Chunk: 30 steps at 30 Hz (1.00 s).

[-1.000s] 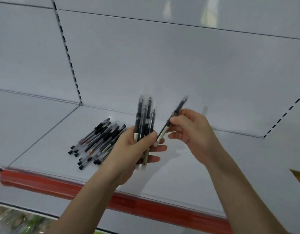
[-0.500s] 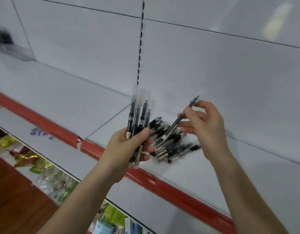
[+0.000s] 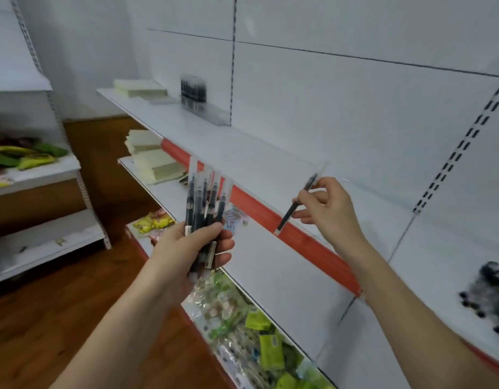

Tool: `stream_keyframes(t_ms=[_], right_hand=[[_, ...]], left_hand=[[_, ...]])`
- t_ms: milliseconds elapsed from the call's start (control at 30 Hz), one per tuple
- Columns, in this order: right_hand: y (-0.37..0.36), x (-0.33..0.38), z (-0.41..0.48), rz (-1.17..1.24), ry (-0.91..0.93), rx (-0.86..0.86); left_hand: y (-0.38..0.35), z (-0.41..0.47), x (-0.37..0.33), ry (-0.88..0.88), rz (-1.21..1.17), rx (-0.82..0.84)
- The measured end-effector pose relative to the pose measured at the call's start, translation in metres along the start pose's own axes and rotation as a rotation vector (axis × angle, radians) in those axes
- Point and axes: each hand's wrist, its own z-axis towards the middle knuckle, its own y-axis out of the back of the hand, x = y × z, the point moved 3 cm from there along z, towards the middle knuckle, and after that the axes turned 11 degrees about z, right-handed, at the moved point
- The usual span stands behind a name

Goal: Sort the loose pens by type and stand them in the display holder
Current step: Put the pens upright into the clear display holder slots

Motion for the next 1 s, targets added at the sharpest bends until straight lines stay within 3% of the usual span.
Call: stream_keyframes(t_ms=[467, 1000], right_hand=[[-0.224, 0.003, 0.174, -0.117, 0.072, 0.203], [-0.457, -0.010, 0.394, -0.129, 0.142, 0.153]], left_hand=[[0.183, 0.149, -0.068, -0.007, -0.084, -0.129], [0.380, 0.367, -0.155, -0.005, -0.105, -0.151]])
